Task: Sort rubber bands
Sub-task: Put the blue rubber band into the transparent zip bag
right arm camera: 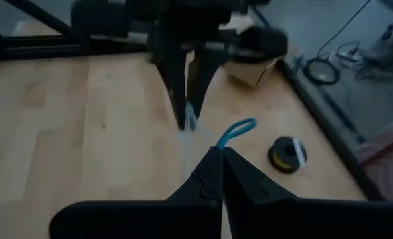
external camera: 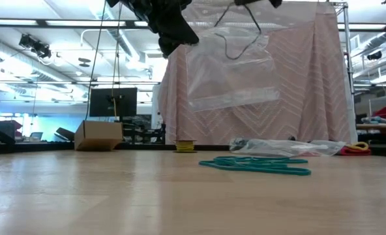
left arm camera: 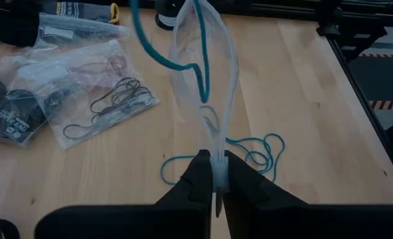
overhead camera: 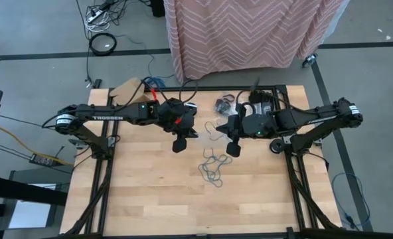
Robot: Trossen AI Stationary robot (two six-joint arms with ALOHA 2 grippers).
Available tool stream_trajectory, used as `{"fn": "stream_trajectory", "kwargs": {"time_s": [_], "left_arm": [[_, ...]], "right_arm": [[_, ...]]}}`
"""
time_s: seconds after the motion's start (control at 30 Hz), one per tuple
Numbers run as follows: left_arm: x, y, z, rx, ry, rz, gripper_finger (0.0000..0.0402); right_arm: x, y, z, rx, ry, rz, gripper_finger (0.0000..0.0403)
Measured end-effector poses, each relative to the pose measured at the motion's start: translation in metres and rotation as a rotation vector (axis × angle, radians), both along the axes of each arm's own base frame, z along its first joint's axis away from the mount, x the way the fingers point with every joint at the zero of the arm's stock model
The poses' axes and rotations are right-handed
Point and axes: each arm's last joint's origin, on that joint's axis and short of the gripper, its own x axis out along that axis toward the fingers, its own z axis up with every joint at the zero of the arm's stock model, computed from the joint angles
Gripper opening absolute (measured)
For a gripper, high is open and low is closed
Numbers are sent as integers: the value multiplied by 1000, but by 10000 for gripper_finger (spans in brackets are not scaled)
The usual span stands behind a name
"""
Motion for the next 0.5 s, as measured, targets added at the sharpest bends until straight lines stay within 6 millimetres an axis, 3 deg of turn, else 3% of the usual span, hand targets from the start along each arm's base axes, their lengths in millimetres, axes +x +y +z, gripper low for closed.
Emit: {"fn": "stream_trajectory", "kwargs": {"time_s": [0.2,0.5], "left_arm": [[0,0,0,4,0,-3,25],[-3,1,-4,16,46,-14,26]], "right_arm": [[4,1,-21,52,45,25,0],[8,3,-19,87,-14,78,0]]}}
